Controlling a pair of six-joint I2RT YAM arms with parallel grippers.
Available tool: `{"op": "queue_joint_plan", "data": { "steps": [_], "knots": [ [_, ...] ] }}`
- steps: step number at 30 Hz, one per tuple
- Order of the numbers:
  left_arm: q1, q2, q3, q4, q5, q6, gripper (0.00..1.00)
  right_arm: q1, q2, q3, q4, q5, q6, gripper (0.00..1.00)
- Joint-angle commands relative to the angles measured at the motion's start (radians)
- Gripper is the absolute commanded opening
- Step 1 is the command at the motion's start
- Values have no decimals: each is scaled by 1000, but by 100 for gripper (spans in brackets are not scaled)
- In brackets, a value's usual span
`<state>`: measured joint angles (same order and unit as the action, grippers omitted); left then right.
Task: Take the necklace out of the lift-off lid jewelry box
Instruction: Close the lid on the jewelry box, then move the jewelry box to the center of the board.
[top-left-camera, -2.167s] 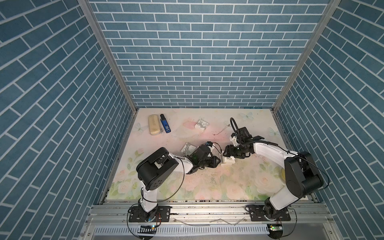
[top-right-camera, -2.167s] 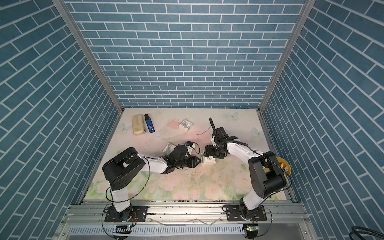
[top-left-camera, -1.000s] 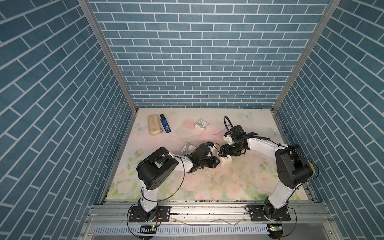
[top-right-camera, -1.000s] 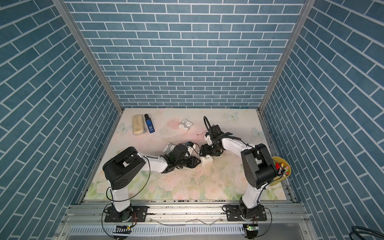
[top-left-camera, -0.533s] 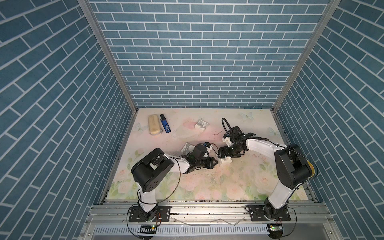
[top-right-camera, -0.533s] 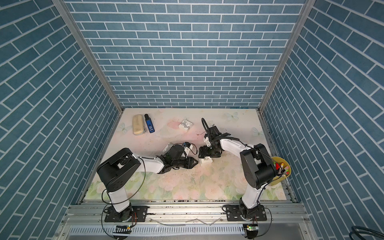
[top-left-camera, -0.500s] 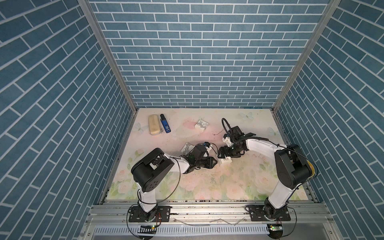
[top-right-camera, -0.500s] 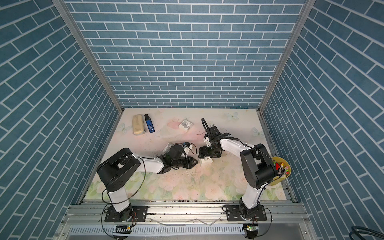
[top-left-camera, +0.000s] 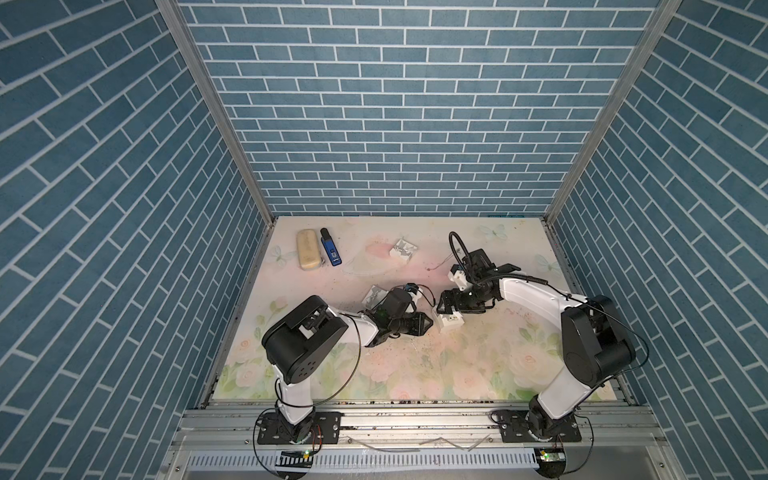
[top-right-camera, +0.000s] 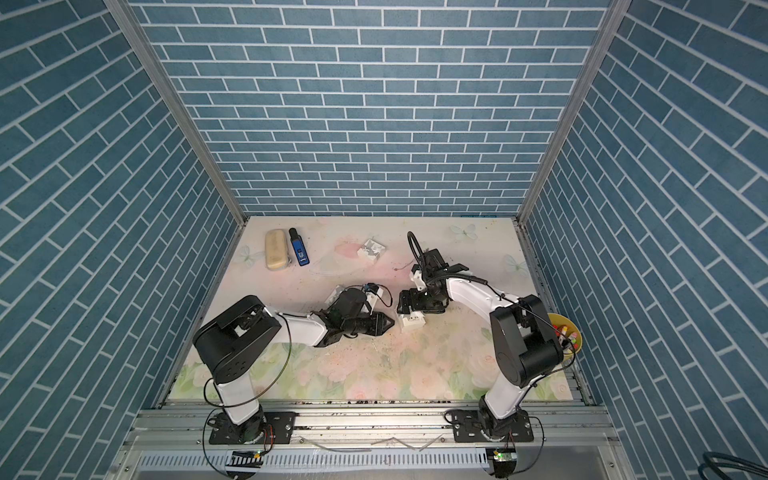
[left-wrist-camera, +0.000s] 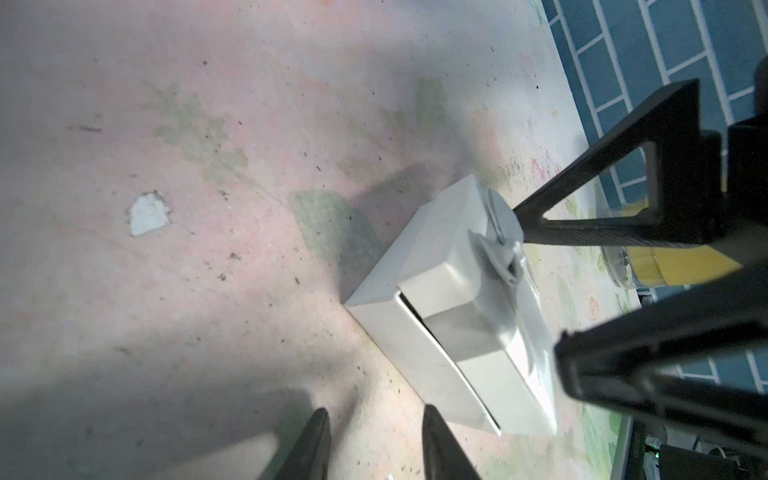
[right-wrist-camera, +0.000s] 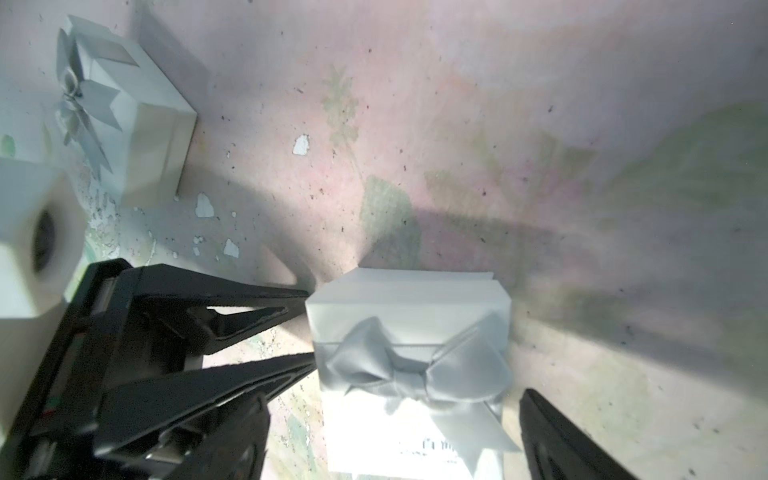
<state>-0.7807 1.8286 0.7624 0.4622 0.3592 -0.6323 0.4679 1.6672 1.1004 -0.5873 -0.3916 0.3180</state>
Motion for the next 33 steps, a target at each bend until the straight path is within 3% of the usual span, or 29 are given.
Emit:
{"op": "queue_joint_plan", "data": {
  "steps": [1, 13, 23, 33],
  "knots": [
    [6, 30, 27, 4, -7, -12, 35, -34, -42, -17, -19, -48, 21, 91],
    [6, 82, 68, 17, 4, -21, 31, -64, 59, -40, 58, -150, 9, 82],
    [4, 116, 93, 26, 16, -29, 29, -63, 60, -63, 104, -239, -11, 69],
    [-2, 125, 109, 19, 20, -26, 28, -50, 73, -38, 41, -198, -49, 64]
  ]
}}
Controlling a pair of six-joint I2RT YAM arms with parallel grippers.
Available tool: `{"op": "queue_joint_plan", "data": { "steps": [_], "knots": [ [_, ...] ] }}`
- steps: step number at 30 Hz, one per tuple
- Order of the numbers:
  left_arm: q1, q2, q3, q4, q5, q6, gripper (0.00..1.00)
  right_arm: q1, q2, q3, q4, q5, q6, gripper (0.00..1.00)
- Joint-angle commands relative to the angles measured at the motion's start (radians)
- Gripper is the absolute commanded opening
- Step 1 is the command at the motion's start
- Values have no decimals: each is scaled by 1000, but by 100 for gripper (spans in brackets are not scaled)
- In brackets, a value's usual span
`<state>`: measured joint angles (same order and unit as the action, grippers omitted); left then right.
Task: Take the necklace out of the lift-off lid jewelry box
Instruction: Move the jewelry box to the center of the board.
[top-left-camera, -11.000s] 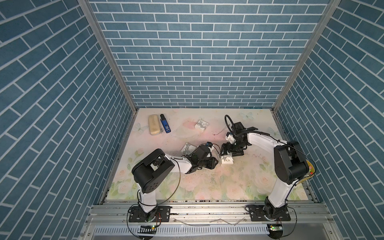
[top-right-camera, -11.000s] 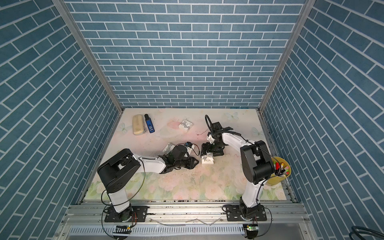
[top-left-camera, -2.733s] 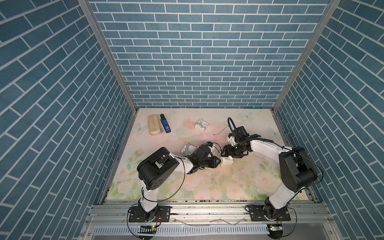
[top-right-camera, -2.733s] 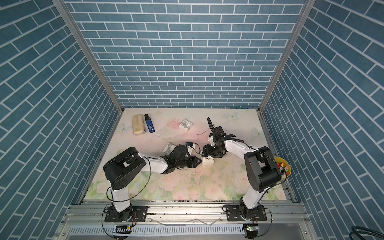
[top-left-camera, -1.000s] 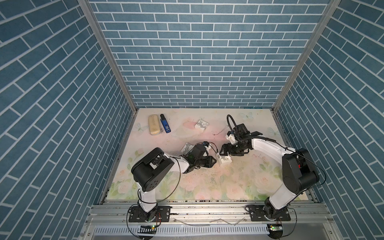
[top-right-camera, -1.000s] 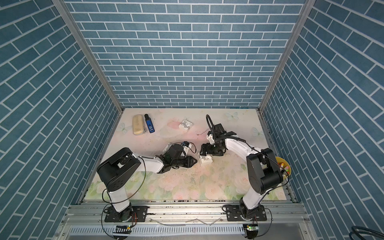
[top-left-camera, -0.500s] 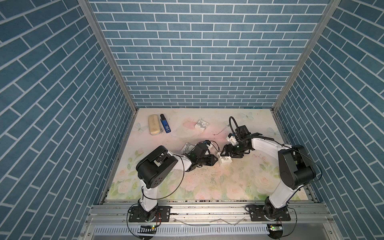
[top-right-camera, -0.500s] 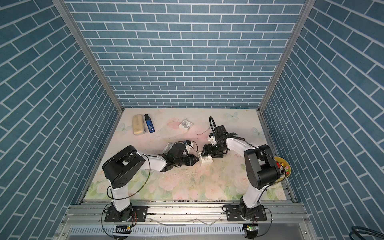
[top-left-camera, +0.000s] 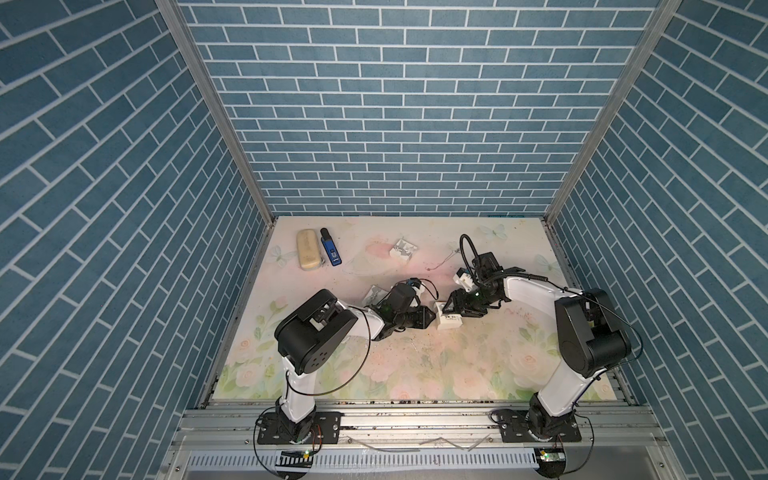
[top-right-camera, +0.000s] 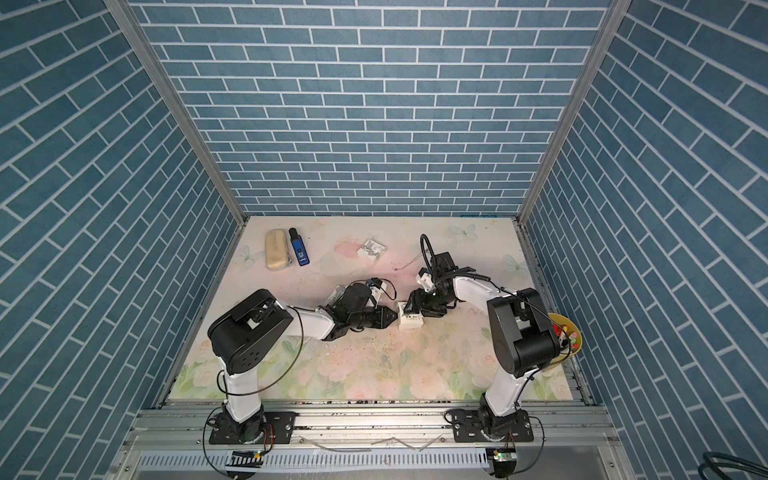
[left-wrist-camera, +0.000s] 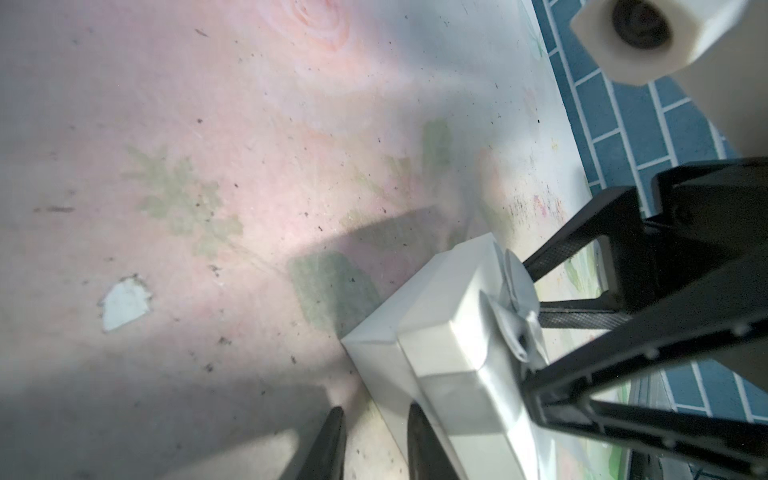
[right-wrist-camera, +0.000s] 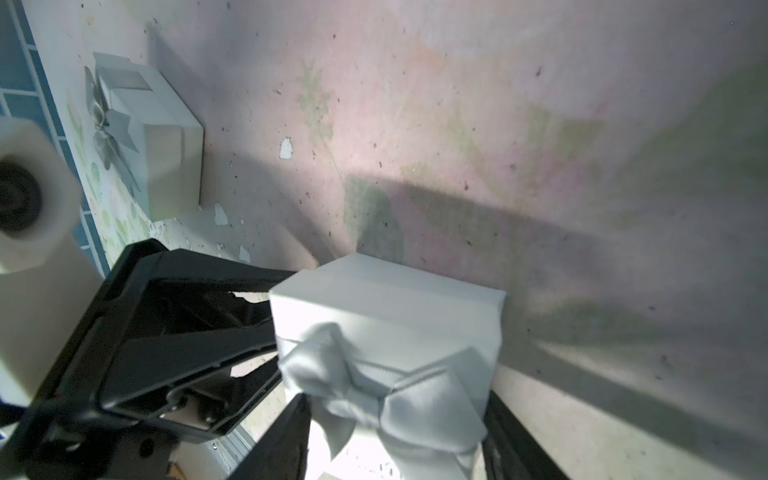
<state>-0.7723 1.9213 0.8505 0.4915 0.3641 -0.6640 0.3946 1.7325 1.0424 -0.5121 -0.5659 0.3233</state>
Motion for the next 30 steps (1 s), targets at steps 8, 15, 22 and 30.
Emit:
{"op": "queue_joint_plan", "data": {
  "steps": [8, 15, 22, 30],
  "knots": [
    [-36, 61, 47, -18, 15, 5, 27, 47, 40, 46, -77, 52, -65, 63],
    [-35, 15, 28, -98, -44, 36, 30, 44, 27, 36, -95, 188, -25, 63],
    [3, -51, -30, -121, -60, 38, 39, 43, 28, 41, -109, 269, -4, 67],
    [7, -74, -50, -15, -1, 18, 45, 42, 17, 41, -112, 288, -2, 67]
  ]
}}
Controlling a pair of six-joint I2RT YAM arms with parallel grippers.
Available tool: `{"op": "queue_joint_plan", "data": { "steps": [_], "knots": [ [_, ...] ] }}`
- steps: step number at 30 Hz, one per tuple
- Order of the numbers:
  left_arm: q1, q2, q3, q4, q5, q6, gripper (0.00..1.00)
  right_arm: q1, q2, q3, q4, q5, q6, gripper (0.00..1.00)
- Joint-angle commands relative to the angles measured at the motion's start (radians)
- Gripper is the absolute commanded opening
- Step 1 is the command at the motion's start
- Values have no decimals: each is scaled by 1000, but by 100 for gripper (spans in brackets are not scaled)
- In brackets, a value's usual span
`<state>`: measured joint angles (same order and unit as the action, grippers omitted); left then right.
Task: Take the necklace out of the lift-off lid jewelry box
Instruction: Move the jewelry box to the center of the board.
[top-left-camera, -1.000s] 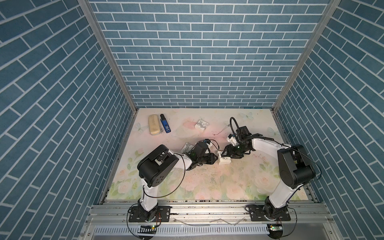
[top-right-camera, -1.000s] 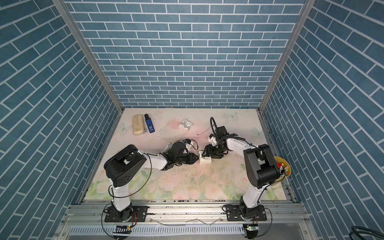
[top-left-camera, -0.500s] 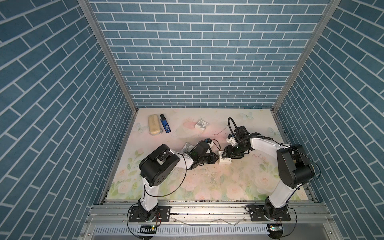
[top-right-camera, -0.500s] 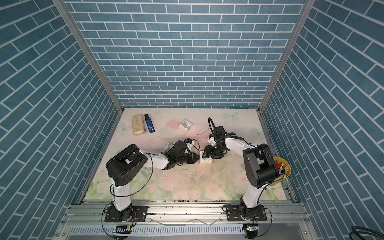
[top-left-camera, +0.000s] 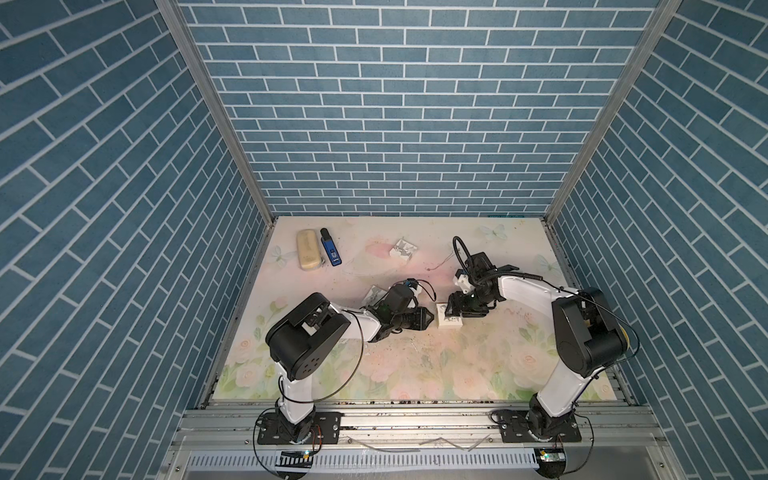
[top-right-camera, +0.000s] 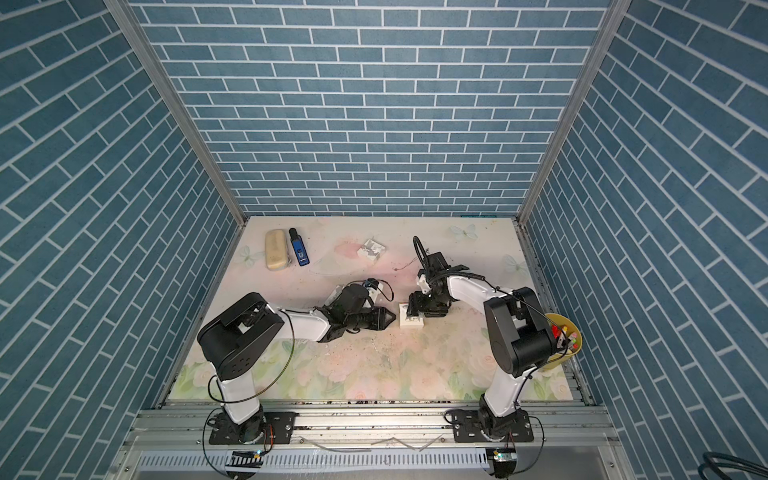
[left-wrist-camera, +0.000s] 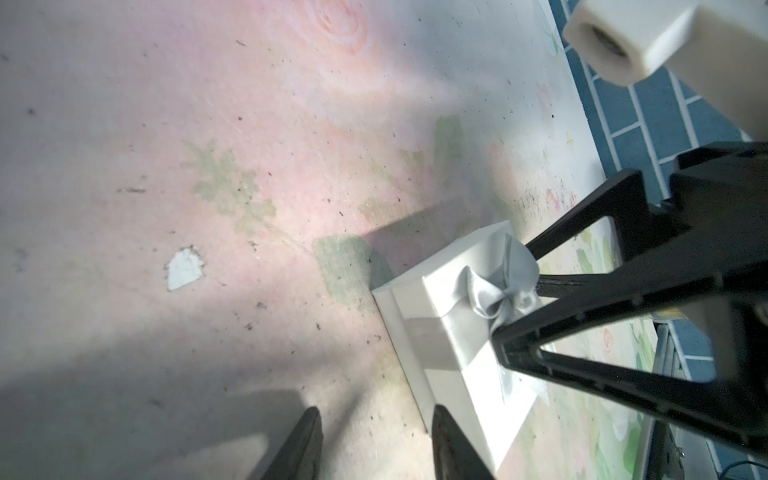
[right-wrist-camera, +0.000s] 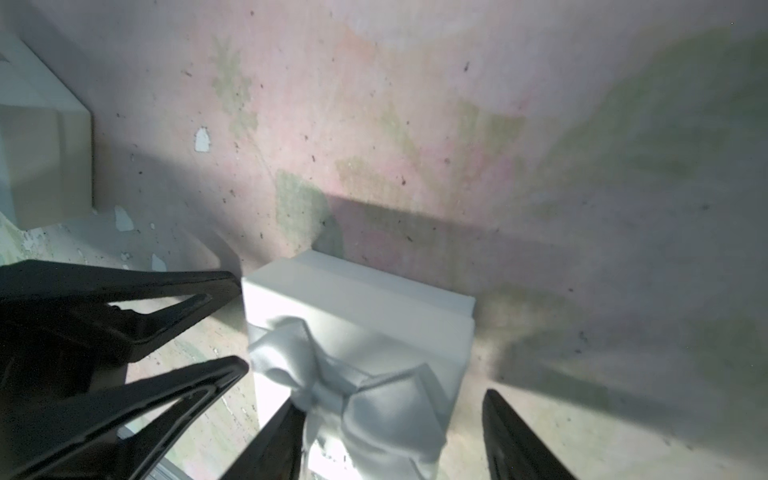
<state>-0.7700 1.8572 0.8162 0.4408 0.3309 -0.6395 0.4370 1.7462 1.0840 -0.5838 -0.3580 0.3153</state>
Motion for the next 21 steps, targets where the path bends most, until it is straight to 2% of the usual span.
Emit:
{"op": "queue_joint_plan", "data": {
  "steps": [1, 7, 11, 14, 21],
  "knots": [
    [5, -4, -11, 53, 41, -13, 46, 0, 0, -1, -41, 80, 5, 67],
    [-11, 70, 20, 158, 88, -69, 43, -29, 6, -6, -38, 68, -11, 66],
    [-43, 157, 110, 170, 98, -100, 34, -88, 18, 21, -61, 62, -41, 64],
    [-68, 233, 222, 161, 99, -121, 25, -145, 39, 75, -117, 86, -81, 64],
    [-111, 433, 599, -1, 34, -97, 19, -301, 89, 193, -170, 127, -126, 65]
  ]
}}
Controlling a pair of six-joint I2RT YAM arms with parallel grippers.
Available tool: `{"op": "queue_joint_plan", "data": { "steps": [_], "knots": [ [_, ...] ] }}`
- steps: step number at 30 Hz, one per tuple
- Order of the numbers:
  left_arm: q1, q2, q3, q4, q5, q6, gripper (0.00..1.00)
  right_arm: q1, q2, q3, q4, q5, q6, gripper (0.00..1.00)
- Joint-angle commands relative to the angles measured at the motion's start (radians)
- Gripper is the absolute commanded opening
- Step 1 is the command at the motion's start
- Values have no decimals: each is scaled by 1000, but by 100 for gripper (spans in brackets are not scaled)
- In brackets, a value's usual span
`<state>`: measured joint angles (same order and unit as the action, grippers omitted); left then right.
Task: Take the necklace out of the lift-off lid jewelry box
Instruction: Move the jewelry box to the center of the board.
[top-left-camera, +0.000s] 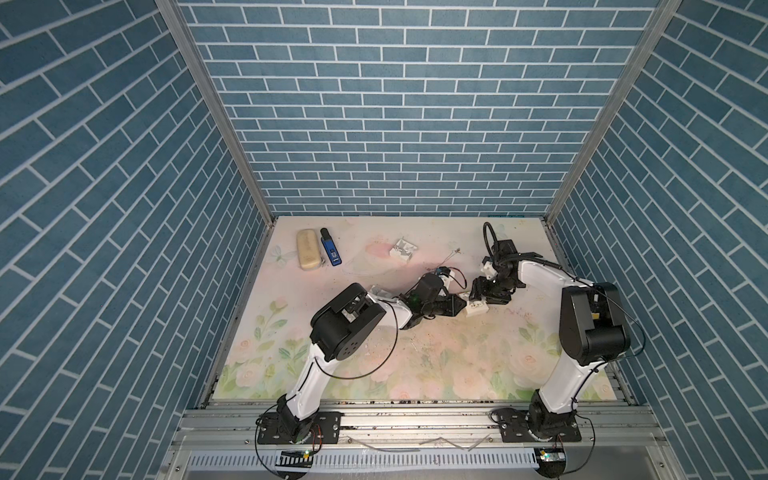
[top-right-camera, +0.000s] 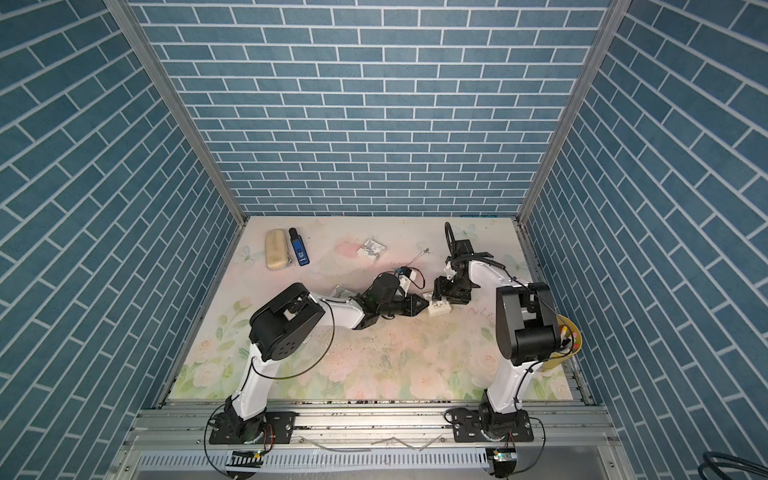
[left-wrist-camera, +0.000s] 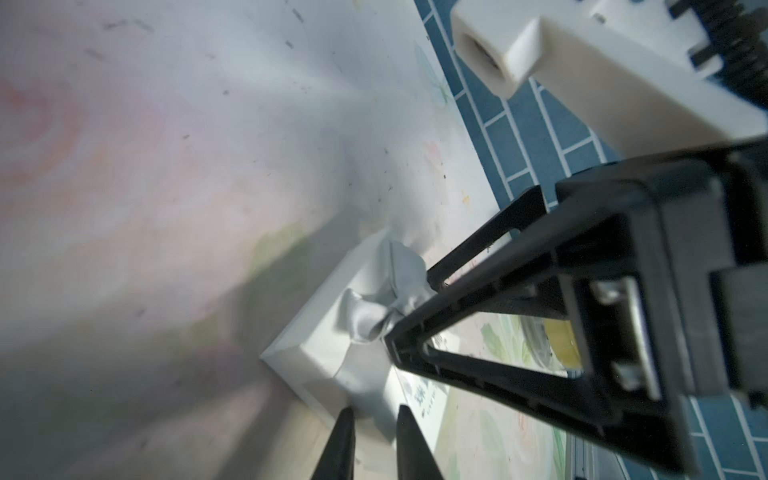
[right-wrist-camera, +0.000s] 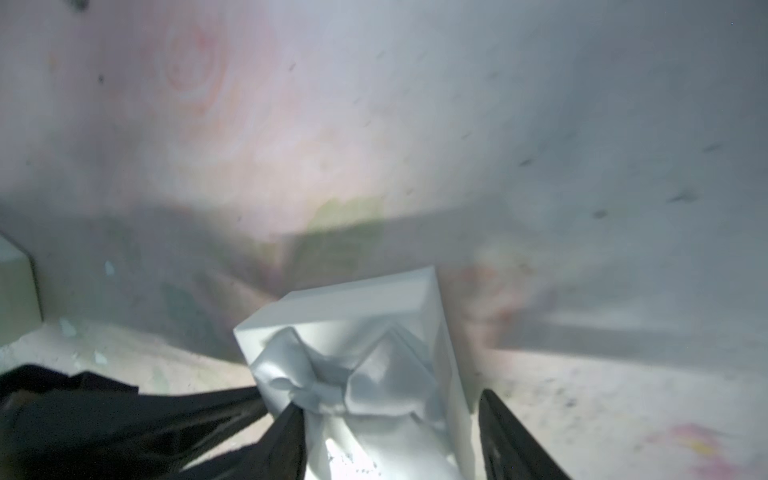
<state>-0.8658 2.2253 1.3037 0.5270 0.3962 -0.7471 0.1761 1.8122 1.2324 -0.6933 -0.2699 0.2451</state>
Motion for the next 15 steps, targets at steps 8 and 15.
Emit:
{"op": "queue_joint_plan", "data": {
  "steps": [8, 15],
  "knots": [
    [-21, 197, 491, -419, -117, 114, 32, -161, 18, 142, -132, 16, -60, 72],
    [15, 36, 340, -468, -177, 234, 43, -169, -30, 137, -161, -1, -47, 73]
  ]
}}
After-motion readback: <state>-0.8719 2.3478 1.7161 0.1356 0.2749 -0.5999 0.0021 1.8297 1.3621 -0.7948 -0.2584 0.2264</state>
